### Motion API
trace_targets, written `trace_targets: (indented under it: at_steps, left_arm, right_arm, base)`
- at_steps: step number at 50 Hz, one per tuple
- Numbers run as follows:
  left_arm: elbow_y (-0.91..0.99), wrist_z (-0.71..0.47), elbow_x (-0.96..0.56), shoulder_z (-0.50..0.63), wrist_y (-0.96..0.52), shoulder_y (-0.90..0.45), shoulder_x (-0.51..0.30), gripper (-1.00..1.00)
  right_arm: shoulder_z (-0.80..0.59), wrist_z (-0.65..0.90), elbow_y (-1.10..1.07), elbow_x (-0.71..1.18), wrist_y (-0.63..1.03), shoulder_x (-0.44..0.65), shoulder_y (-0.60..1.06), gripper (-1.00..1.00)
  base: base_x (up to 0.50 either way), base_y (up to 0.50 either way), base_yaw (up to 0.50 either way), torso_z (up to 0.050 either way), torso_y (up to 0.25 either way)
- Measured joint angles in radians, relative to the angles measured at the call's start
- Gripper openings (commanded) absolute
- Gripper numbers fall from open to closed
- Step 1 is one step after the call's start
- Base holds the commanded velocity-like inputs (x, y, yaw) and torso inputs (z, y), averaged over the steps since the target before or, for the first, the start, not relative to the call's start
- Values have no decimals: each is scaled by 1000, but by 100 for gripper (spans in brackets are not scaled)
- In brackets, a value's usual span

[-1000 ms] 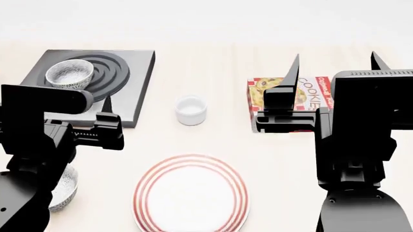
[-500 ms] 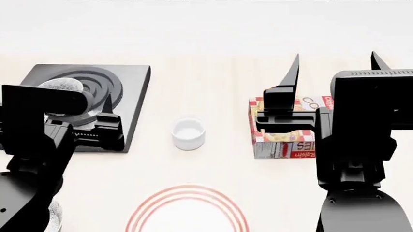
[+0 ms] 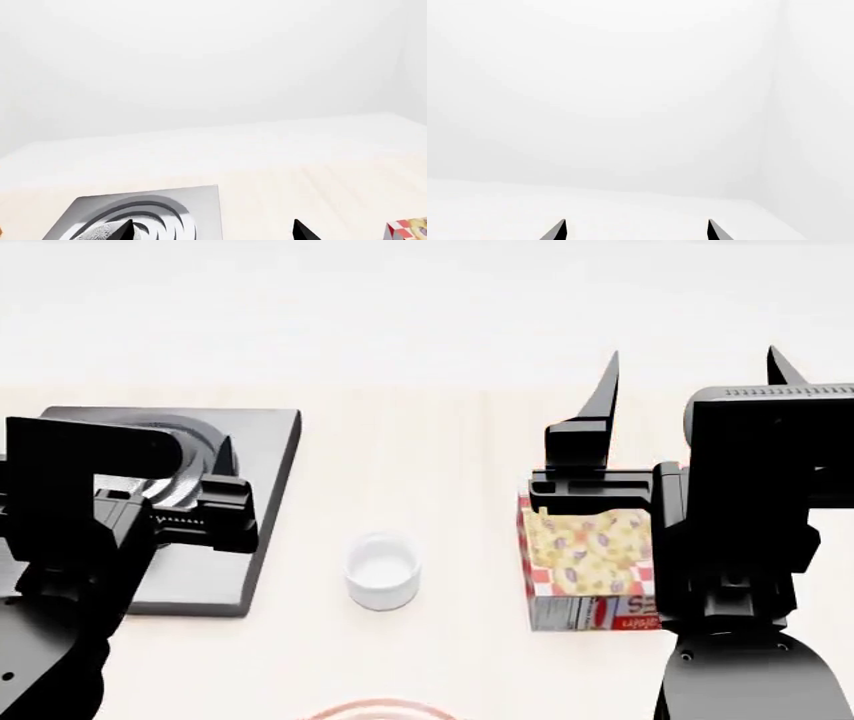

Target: Pick the akita bowl on the stove and place it on the plate.

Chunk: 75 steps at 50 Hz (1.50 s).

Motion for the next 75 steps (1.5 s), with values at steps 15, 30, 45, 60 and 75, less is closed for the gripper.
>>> trace_targets:
  at_steps: [15, 30, 45, 60, 75]
  left_arm:
    - [4, -6, -8, 3, -3, -1, -3, 100]
    - [-4, -10, -17, -1, -26, -55, -10, 100]
    - [-110, -4, -28, -20, -87, -257, -2, 100]
    - [-368, 4, -13, -34, -86, -469, 27, 100]
    - [-602, -33, 5, -62, -40, -587, 68, 100]
  right_arm:
    - [-2, 5, -3, 6, 3, 3, 1, 100]
    - [-3, 9, -4, 12, -3, 6, 0, 100]
    - [-2, 14, -6, 19, -6, 8, -2, 100]
    - [-3, 18, -6, 25, -6, 11, -2, 100]
    - [-4, 22, -9, 32, -7, 14, -4, 100]
  base:
    - [244, 0, 0, 0, 0]
    - [78, 0, 0, 0, 0]
    - [0, 0, 0, 0, 0]
    - [0, 0, 0, 0, 0]
    - [0, 0, 0, 0, 0]
